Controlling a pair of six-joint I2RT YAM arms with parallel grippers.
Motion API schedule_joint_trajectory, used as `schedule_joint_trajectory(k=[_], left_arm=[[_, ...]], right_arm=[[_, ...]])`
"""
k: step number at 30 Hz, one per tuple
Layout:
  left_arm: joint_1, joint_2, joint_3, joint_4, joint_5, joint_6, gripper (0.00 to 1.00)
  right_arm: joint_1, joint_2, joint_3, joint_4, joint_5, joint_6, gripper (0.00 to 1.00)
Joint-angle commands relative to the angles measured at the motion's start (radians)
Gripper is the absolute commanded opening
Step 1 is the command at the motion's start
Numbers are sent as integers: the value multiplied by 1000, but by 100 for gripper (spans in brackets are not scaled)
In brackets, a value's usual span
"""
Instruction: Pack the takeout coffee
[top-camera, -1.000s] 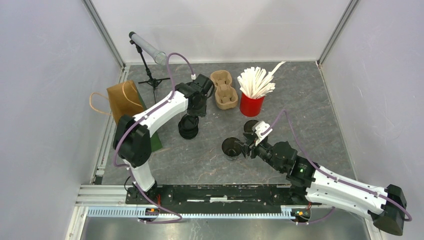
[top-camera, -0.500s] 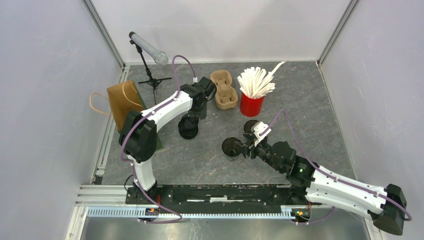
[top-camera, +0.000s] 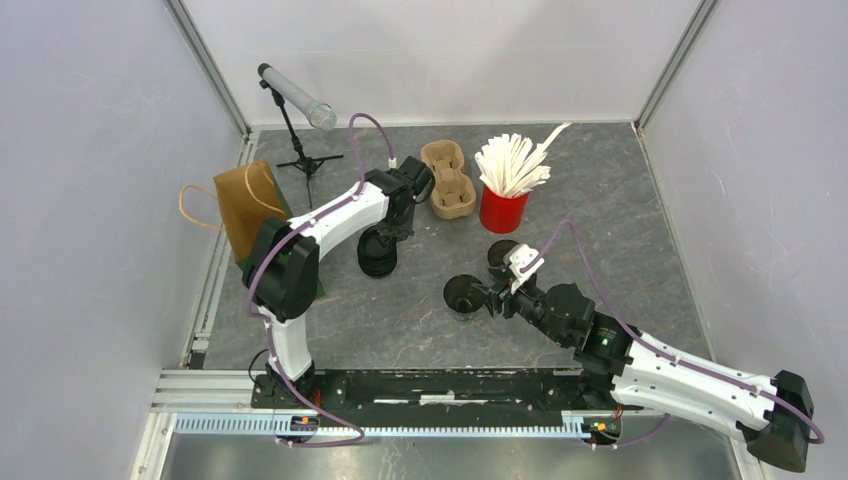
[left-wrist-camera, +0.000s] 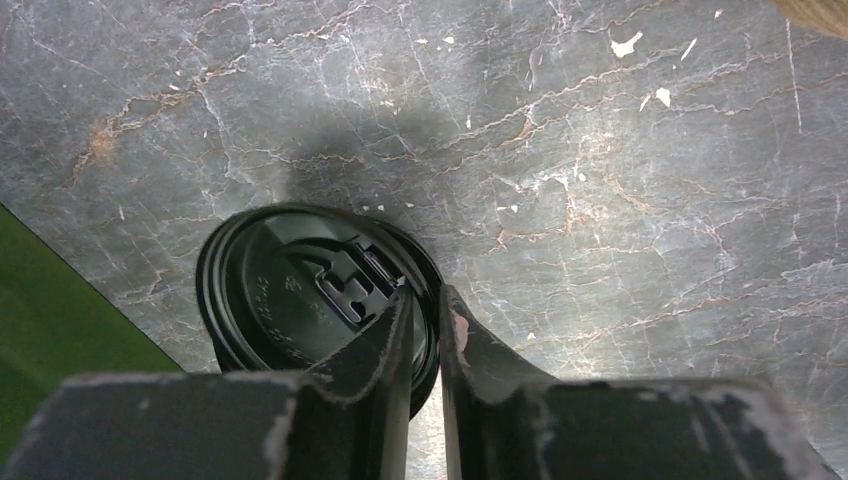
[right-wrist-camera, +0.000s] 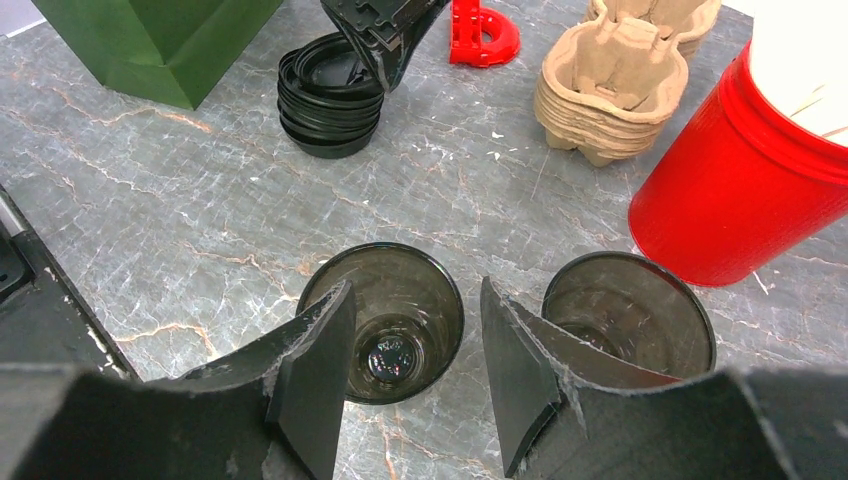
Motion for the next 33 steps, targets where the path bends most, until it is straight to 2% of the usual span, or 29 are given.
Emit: schedule_joint_trajectory(k=[1,6,12,18,22,28,30,33], left_arm=[[0,-15,24,31,-11,33,19],[-1,-75,32,6,-10,35,9],[-1,-163,46,-40,45,38,5],[0,-282,60,-50,177,37,2],[-1,-365,65,-28,364,28,2],[-1,-500,-25,134,750,-47,3],[-1,-544,-77,212,869,-92,3],[0,-626,-189,395,987,-202,3]], right_arm=[[-1,-14,31,7,15,-5,55],[-1,-12,27,7,9,1,55],[0,8,28,32,-16,5,55],[-1,17,17,131,-86,-62,57],[0,7,-43,310,-161,-184,65],[-1,19,-62,523,-198,-364,79],[0,32,-75,598,-238,-428,98],[0,55,-114,749,-262,-469,98]])
